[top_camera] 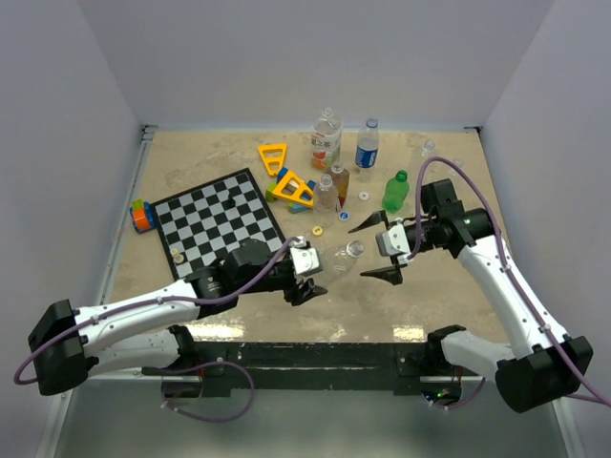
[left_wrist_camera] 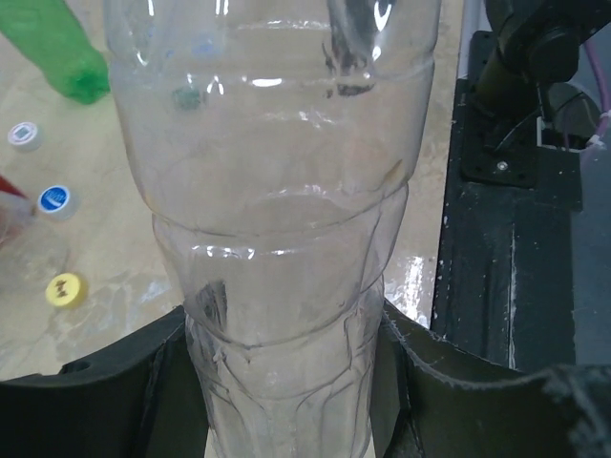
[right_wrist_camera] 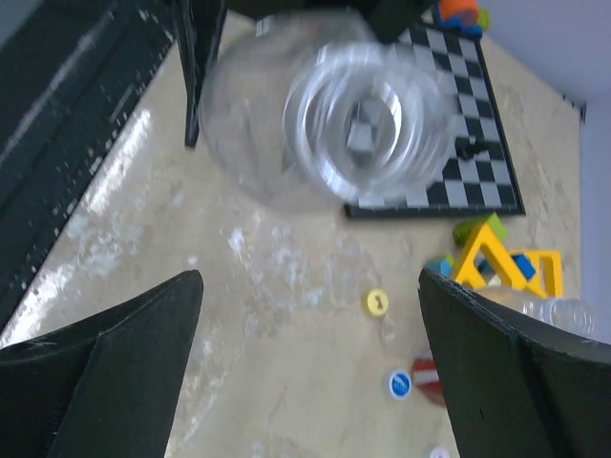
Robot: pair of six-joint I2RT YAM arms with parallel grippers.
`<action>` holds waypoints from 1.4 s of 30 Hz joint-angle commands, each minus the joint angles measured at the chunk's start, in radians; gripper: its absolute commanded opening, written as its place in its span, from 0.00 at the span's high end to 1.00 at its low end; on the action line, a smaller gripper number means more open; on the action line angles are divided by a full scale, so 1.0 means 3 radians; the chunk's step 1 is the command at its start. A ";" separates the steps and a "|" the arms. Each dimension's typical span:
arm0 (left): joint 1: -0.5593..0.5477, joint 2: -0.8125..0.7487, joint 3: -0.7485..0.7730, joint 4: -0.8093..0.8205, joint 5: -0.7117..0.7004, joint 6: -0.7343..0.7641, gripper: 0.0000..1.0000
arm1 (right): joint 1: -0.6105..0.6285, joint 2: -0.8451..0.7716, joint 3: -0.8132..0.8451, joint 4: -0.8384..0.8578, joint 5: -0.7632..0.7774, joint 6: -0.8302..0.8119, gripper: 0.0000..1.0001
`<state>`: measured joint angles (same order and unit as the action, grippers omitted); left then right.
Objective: Unscrew the bottle caps
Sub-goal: Place the bottle cap at the center of the board, then place the plastic bottle at the center of the board.
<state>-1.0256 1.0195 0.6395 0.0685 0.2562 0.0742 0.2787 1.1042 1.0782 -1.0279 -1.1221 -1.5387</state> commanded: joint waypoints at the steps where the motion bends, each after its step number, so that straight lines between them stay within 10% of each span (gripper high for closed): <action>1: 0.0008 0.0272 0.0174 0.0604 0.0414 -0.0343 1.00 | 0.0155 0.0021 0.0251 -0.0199 -0.0514 0.0189 0.02; 20: 0.0008 0.0554 0.0215 0.0886 0.0481 -0.0406 1.00 | 0.0416 0.0226 0.0246 -0.0204 -0.0473 0.0588 0.22; 26: 0.0008 0.0503 0.0200 0.0856 0.0389 -0.0421 1.00 | 0.0416 0.0185 0.0277 -0.0199 -0.0463 0.0634 0.58; 32: 0.0013 0.0381 0.0292 0.0545 0.0077 -0.0350 0.38 | 0.0401 0.0042 0.0307 0.0168 -0.0290 0.1144 0.73; 42: 0.0013 -0.0416 0.0543 -0.0764 -0.0838 0.0273 0.04 | -0.0202 -0.0306 0.0134 0.1115 0.0753 0.2628 0.73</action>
<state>-1.0252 1.0092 0.7479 -0.0063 0.1654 0.0502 0.3122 1.0382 1.1358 -0.8009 -1.0550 -0.9302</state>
